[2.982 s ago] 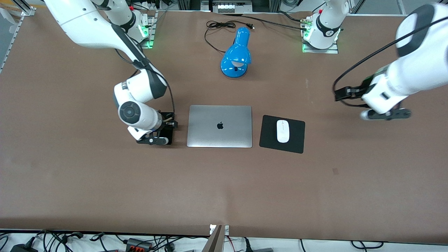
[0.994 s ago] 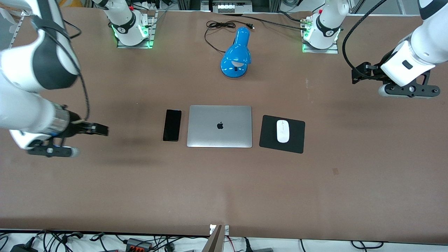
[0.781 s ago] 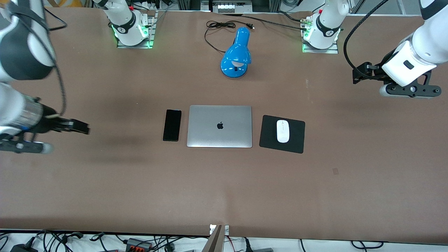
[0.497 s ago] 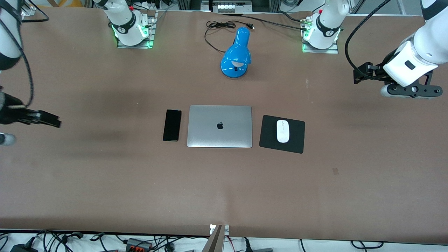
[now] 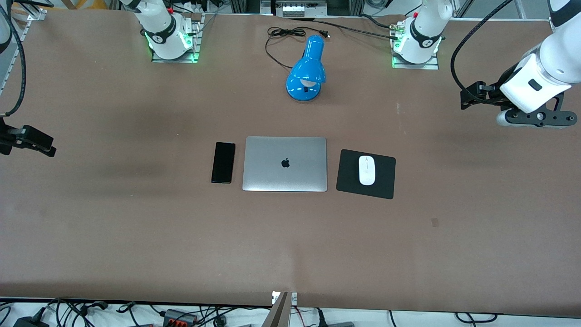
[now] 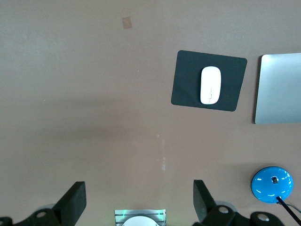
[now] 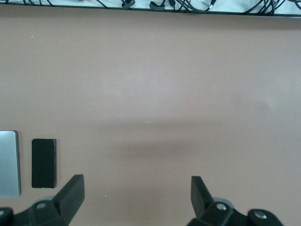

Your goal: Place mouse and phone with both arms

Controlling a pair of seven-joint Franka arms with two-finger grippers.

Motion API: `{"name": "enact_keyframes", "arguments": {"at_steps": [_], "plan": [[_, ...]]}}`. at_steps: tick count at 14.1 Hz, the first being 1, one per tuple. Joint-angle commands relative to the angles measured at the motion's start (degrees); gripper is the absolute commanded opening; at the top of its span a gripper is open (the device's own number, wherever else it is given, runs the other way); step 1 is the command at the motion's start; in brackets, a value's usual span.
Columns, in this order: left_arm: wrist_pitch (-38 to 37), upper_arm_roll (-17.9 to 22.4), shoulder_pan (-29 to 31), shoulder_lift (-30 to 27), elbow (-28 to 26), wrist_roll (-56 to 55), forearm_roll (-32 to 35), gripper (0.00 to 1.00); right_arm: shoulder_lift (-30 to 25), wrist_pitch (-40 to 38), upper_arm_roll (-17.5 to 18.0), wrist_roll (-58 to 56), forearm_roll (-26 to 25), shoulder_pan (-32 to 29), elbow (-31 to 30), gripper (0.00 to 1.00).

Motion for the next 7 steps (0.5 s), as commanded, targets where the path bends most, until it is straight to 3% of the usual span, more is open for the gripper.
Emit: {"name": "enact_keyframes", "arguments": {"at_steps": [1, 7], "plan": [[0.00, -0.16, 0.56, -0.86, -0.58, 1.23, -0.46, 1.00, -1.19, 1.42, -3.32, -1.21, 1.50, 2.25, -1.96, 1.00], [-0.18, -0.16, 0.56, -0.77, -0.58, 1.23, -0.47, 1.00, -3.29, 1.76, -6.75, -3.06, 3.35, 4.63, -4.32, 1.00]]}}
